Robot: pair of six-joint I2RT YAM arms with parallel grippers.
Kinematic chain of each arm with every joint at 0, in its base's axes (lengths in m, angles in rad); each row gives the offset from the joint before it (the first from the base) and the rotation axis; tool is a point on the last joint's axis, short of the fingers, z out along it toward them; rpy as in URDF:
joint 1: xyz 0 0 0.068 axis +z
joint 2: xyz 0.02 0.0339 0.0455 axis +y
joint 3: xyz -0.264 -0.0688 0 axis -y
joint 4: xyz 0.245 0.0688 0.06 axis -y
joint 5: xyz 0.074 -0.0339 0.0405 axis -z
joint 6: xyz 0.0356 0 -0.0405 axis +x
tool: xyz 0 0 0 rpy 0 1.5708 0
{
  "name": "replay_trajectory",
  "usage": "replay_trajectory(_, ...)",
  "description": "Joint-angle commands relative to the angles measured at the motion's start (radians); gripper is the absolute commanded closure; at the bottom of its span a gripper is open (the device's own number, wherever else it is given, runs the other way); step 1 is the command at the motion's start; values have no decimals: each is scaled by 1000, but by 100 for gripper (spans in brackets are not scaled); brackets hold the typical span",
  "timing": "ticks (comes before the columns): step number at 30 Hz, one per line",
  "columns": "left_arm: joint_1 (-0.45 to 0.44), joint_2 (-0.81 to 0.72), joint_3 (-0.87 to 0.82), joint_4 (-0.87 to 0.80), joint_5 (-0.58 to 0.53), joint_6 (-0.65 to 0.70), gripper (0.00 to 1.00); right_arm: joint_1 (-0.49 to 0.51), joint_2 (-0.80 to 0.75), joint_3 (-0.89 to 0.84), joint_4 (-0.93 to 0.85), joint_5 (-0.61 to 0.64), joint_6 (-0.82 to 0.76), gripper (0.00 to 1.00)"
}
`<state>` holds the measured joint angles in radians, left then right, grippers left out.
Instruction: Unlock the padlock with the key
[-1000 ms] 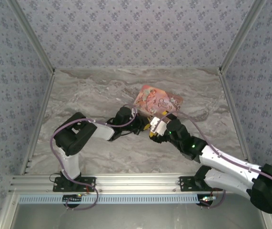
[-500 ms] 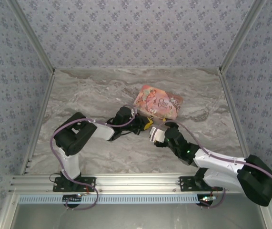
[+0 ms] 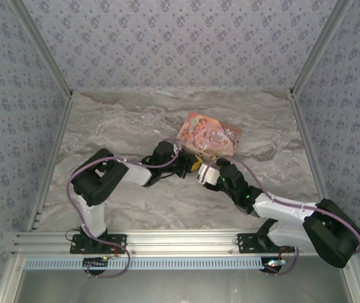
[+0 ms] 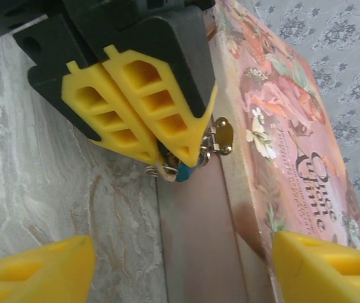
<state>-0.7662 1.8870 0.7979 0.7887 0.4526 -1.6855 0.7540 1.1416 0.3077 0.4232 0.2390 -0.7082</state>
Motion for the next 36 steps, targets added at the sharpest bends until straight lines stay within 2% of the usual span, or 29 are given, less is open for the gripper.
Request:
replay_trajectory(1,-2,10,38,92,17,-10,100,4,19,26,18,-10,5,28)
replay_trajectory(5,-3,11,36,93,18,-11,100,16,39,34,38,2,5,32)
replay_trajectory(7,-4,12,35,93,18,-12,100,20,51,47,42,2,3,38)
replay_trajectory(11,-3,12,35,94,17,-11,100,29,77,68,54,2,3,41)
replay_trajectory(15,-3,15,35,99,17,-13,100,40,96,87,48,3,8,51)
replay_trajectory(25,-3,23,31,115,18,-22,100,60,125,84,53,40,42,70)
replay_trajectory(36,-4,24,31,118,18,-25,100,63,157,95,83,56,45,72)
